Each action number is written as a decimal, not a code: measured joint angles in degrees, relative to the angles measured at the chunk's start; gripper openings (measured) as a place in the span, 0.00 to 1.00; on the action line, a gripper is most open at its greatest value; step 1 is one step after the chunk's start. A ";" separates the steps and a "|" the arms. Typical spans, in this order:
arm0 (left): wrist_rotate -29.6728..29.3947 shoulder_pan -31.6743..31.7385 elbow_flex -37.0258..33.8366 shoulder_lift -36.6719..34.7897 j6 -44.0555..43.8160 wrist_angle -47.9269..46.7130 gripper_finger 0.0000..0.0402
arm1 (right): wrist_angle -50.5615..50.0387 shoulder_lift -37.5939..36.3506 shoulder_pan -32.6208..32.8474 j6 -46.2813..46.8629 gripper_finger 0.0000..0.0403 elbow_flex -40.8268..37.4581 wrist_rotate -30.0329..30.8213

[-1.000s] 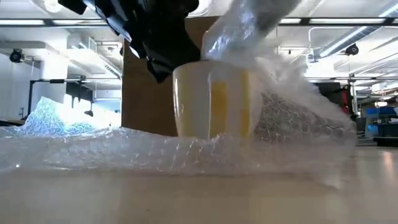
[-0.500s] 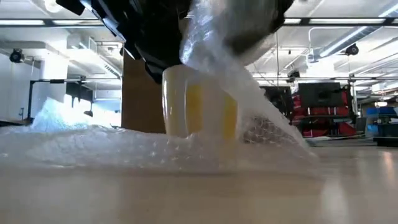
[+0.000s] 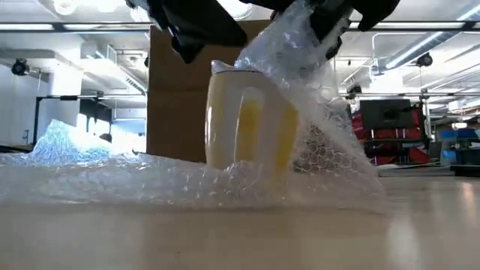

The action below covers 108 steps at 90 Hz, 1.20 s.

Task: Wrap mug
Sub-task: Wrap the yellow mug with bubble wrap

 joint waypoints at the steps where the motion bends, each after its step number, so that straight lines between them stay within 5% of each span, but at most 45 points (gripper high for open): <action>1: 0.00 0.10 -0.12 0.35 0.05 0.55 0.00 | 0.12 0.00 0.00 -0.12 0.01 0.00 0.01; 34: 0.00 0.85 -0.45 8.07 -2.05 2.63 0.00 | 0.95 -1.27 0.00 -1.36 0.01 -0.02 -0.02; 90: 1.44 0.77 -0.82 8.11 -3.02 2.27 0.00 | -11.94 -9.09 0.04 1.30 0.02 2.19 -0.49; 108: 1.70 0.77 -0.82 8.11 -3.13 2.39 0.00 | -18.29 -10.44 0.17 3.65 0.10 1.95 -7.67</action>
